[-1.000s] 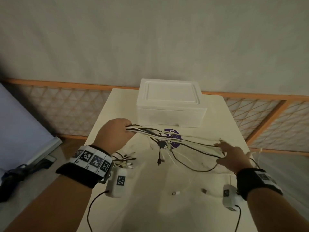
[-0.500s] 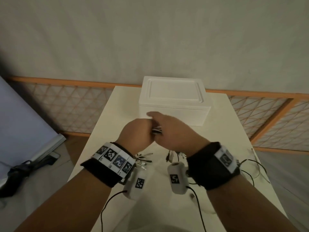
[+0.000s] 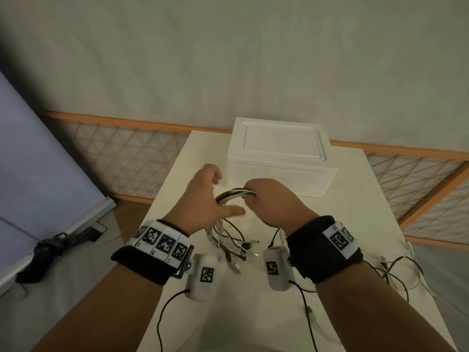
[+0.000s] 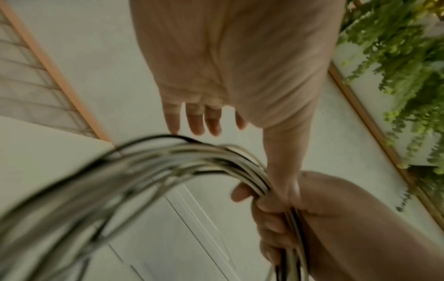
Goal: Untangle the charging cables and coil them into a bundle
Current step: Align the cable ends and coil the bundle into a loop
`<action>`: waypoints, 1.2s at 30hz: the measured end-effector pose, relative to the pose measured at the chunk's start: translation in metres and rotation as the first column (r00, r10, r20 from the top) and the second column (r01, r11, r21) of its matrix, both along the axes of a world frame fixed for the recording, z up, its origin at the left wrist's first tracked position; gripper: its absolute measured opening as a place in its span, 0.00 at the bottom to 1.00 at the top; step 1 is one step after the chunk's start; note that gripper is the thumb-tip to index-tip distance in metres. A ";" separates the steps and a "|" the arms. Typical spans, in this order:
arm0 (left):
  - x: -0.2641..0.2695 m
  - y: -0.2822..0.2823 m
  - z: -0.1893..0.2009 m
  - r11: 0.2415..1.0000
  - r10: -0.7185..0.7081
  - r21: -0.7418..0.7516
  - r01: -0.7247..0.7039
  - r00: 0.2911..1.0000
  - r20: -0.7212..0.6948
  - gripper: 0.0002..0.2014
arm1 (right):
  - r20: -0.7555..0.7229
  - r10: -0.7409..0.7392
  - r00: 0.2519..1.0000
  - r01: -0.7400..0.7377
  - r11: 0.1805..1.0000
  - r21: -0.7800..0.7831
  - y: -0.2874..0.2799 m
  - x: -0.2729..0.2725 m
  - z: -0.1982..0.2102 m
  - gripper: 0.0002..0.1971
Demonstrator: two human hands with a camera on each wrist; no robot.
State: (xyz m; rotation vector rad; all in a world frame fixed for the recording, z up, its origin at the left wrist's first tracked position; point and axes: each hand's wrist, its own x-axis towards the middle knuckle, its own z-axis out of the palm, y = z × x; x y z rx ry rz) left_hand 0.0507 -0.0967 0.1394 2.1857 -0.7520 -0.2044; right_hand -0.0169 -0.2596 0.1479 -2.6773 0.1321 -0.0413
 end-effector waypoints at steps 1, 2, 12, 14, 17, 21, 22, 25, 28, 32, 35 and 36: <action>0.000 0.007 -0.001 0.996 0.077 -0.035 -0.076 0.997 0.011 0.24 | 0.022 -0.022 0.999 0.022 1.000 0.018 -0.003 0.000 -0.002 0.09; 0.001 0.013 -0.003 0.993 0.108 -0.049 -0.111 0.992 -0.059 0.22 | 0.045 -0.046 0.998 0.044 0.998 0.035 -0.006 -0.001 -0.003 0.09; -0.018 -0.013 -0.036 0.561 -0.412 -0.376 -0.737 0.145 -0.899 0.19 | 0.059 0.052 0.997 -0.059 0.990 0.131 0.020 -0.033 -0.031 0.05; -0.017 -0.022 -0.044 0.516 -0.361 -0.293 -0.805 0.106 -0.927 0.14 | -0.024 0.084 0.996 -0.080 0.988 0.134 0.021 -0.047 -0.049 0.08; -0.014 -0.026 -0.059 0.489 -0.260 -0.228 -0.842 0.109 -0.959 0.18 | -0.108 0.113 0.988 -0.100 0.989 0.111 0.015 -0.063 -0.068 0.10; -0.008 -0.017 -0.071 0.458 -0.206 -0.201 -0.866 0.117 -0.972 0.21 | -0.235 0.085 0.968 -0.067 0.994 0.083 0.003 -0.082 -0.085 0.16; -0.007 -0.014 -0.072 0.453 -0.196 -0.204 -0.868 0.127 -0.972 0.22 | -0.264 0.069 0.962 -0.049 0.995 0.082 0.001 -0.086 -0.087 0.15; -0.002 -0.004 -0.073 0.408 -0.162 -0.195 -0.892 0.139 -0.977 0.21 | -0.343 0.081 0.936 -0.049 0.994 0.100 -0.005 -0.096 -0.092 0.11; -0.001 0.006 -0.074 0.372 -0.136 -0.179 -0.911 0.137 -0.981 0.20 | -0.380 0.077 0.922 -0.022 0.989 0.145 -0.009 -0.104 -0.099 0.11; -0.008 0.010 -0.073 0.387 -0.143 -0.217 -0.896 0.175 -0.974 0.18 | -0.374 0.073 0.925 -0.037 0.994 0.102 -0.009 -0.106 -0.100 0.14; -0.007 0.015 -0.068 0.340 -0.238 -0.285 -0.896 0.211 -0.948 0.16 | -0.323 0.057 0.945 -0.022 0.994 0.110 -0.006 -0.105 -0.090 0.24; -0.006 0.018 -0.066 0.316 -0.271 -0.303 -0.899 0.221 -0.937 0.14 | -0.294 0.045 0.955 -0.007 0.992 0.130 -0.005 -0.104 -0.088 0.22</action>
